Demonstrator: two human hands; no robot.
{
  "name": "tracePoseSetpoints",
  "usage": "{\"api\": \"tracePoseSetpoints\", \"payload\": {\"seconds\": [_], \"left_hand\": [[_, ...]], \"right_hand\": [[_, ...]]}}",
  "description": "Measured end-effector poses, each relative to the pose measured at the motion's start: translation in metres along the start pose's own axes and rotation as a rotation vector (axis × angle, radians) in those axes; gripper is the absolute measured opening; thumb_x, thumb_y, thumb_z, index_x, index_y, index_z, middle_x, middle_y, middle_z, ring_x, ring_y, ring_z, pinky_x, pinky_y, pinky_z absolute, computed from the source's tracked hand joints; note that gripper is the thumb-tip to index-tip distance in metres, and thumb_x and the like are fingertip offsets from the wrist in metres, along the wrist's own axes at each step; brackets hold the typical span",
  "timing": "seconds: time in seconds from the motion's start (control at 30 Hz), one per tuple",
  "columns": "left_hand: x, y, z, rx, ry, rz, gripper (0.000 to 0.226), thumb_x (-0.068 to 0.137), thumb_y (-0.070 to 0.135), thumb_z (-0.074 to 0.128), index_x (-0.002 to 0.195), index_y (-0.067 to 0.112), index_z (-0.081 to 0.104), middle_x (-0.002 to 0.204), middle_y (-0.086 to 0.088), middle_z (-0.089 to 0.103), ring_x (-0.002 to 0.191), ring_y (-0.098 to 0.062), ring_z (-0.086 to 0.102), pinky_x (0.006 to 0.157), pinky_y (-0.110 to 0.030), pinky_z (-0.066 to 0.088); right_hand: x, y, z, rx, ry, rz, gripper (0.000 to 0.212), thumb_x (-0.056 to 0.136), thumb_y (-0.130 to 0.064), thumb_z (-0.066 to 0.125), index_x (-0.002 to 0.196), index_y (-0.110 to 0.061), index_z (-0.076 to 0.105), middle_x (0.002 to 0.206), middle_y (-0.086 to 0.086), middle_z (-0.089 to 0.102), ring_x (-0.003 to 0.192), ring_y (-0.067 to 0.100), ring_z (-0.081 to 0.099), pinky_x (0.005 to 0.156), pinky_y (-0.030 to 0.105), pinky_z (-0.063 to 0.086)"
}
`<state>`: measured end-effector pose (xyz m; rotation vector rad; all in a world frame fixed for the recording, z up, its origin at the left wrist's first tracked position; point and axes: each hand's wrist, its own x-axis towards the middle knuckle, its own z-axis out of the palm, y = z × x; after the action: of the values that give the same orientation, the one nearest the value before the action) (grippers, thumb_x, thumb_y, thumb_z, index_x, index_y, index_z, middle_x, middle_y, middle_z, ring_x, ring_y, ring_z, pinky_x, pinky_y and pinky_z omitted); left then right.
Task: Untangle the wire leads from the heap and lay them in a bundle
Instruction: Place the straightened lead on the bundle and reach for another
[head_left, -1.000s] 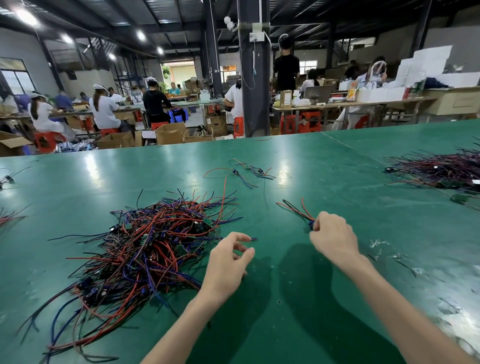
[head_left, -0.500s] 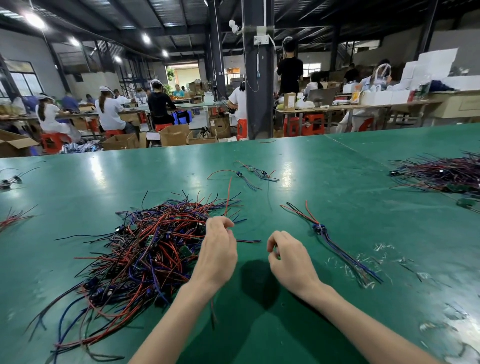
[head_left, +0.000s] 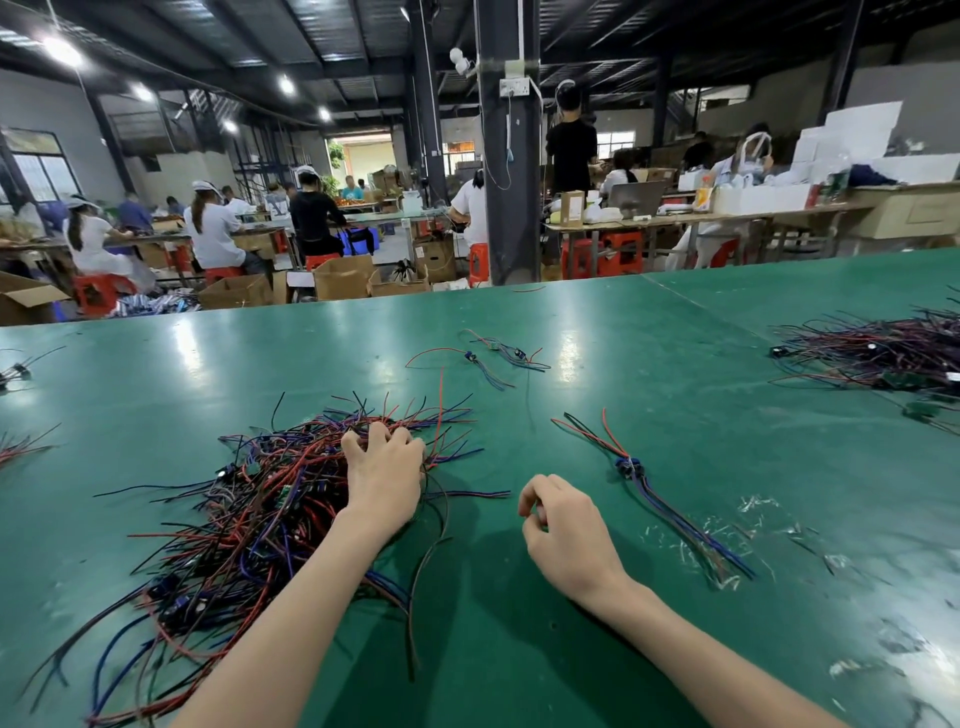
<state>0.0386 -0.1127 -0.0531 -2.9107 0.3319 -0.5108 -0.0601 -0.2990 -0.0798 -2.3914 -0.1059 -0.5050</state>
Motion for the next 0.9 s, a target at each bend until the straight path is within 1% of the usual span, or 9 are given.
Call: {"api": "tracePoseSetpoints", "payload": {"seconds": [0.1, 0.17, 0.27, 0.37, 0.43, 0.57, 0.67, 0.77, 0.9], "left_hand": [[-0.001, -0.001, -0.004, -0.062, 0.132, -0.049, 0.022, 0.092, 0.034, 0.054, 0.114, 0.032, 0.056, 0.126, 0.008, 0.051, 0.122, -0.02, 0.033, 0.097, -0.045, 0.017], [0.001, -0.006, -0.013, -0.159, 0.148, -0.072, 0.022, 0.087, 0.039, 0.061, 0.108, 0.03, 0.062, 0.122, 0.007, 0.054, 0.12, -0.019, 0.038, 0.094, -0.043, 0.02], [0.002, -0.015, -0.031, -0.323, 0.019, -0.049, 0.028, 0.076, 0.039, 0.074, 0.098, 0.024, 0.068, 0.108, 0.004, 0.064, 0.107, -0.02, 0.053, 0.09, -0.036, 0.034], [-0.001, -0.023, -0.042, -0.411, -0.088, -0.008, 0.031, 0.067, 0.035, 0.083, 0.09, 0.02, 0.07, 0.095, 0.002, 0.067, 0.093, -0.02, 0.06, 0.085, -0.032, 0.047], [-0.002, -0.027, -0.045, -0.491, -0.142, 0.006, 0.028, 0.064, 0.03, 0.086, 0.086, 0.02, 0.071, 0.088, 0.002, 0.068, 0.086, -0.018, 0.061, 0.081, -0.029, 0.049], [0.0, -0.038, -0.051, -0.604, -0.25, 0.045, 0.022, 0.065, 0.012, 0.086, 0.078, 0.021, 0.069, 0.075, 0.007, 0.063, 0.076, -0.012, 0.058, 0.071, -0.019, 0.042], [0.0, -0.043, -0.052, -0.66, -0.295, 0.061, 0.023, 0.066, 0.006, 0.084, 0.078, 0.019, 0.069, 0.078, 0.005, 0.067, 0.079, -0.015, 0.063, 0.074, -0.023, 0.049], [0.0, -0.046, -0.052, -0.646, -0.27, 0.093, 0.026, 0.067, 0.002, 0.08, 0.083, 0.019, 0.069, 0.083, 0.005, 0.068, 0.083, -0.014, 0.065, 0.08, -0.023, 0.051], [-0.002, -0.049, -0.052, -0.676, -0.249, 0.094, 0.026, 0.068, 0.002, 0.079, 0.083, 0.021, 0.069, 0.081, 0.007, 0.068, 0.08, -0.01, 0.065, 0.074, -0.015, 0.048]], "right_hand": [[0.002, 0.002, 0.0, 0.048, 0.024, 0.038, 0.021, 0.079, 0.001, 0.048, 0.077, -0.02, 0.05, 0.072, -0.011, 0.042, 0.067, 0.016, 0.042, 0.065, 0.031, 0.038], [0.003, 0.003, 0.0, 0.072, 0.038, 0.057, 0.022, 0.078, 0.001, 0.048, 0.076, -0.02, 0.051, 0.069, -0.013, 0.04, 0.064, 0.014, 0.041, 0.063, 0.03, 0.036], [0.003, 0.004, 0.001, 0.081, 0.032, 0.062, 0.022, 0.078, 0.001, 0.048, 0.075, -0.021, 0.05, 0.067, -0.013, 0.04, 0.06, 0.005, 0.04, 0.06, 0.028, 0.033], [0.003, 0.006, 0.001, 0.09, 0.032, 0.076, 0.023, 0.079, 0.001, 0.047, 0.074, -0.021, 0.05, 0.067, -0.012, 0.041, 0.06, 0.005, 0.04, 0.059, 0.026, 0.03], [0.003, 0.006, 0.002, 0.097, 0.033, 0.087, 0.024, 0.079, 0.001, 0.047, 0.074, -0.022, 0.051, 0.066, -0.012, 0.041, 0.059, 0.005, 0.04, 0.059, 0.026, 0.031], [0.004, 0.006, 0.002, 0.101, 0.028, 0.087, 0.024, 0.079, 0.001, 0.048, 0.073, -0.022, 0.051, 0.066, -0.012, 0.042, 0.059, 0.006, 0.041, 0.059, 0.027, 0.031], [0.004, 0.007, 0.002, 0.101, 0.028, 0.084, 0.024, 0.078, 0.001, 0.048, 0.073, -0.022, 0.051, 0.065, -0.011, 0.041, 0.058, 0.005, 0.04, 0.058, 0.026, 0.029], [0.004, 0.006, 0.002, 0.107, 0.03, 0.085, 0.024, 0.078, 0.002, 0.048, 0.073, -0.021, 0.052, 0.065, -0.011, 0.041, 0.058, 0.005, 0.04, 0.058, 0.025, 0.028], [0.004, 0.006, 0.001, 0.114, 0.033, 0.084, 0.024, 0.078, 0.002, 0.048, 0.073, -0.021, 0.053, 0.064, -0.012, 0.04, 0.057, 0.005, 0.039, 0.057, 0.025, 0.029]]}}
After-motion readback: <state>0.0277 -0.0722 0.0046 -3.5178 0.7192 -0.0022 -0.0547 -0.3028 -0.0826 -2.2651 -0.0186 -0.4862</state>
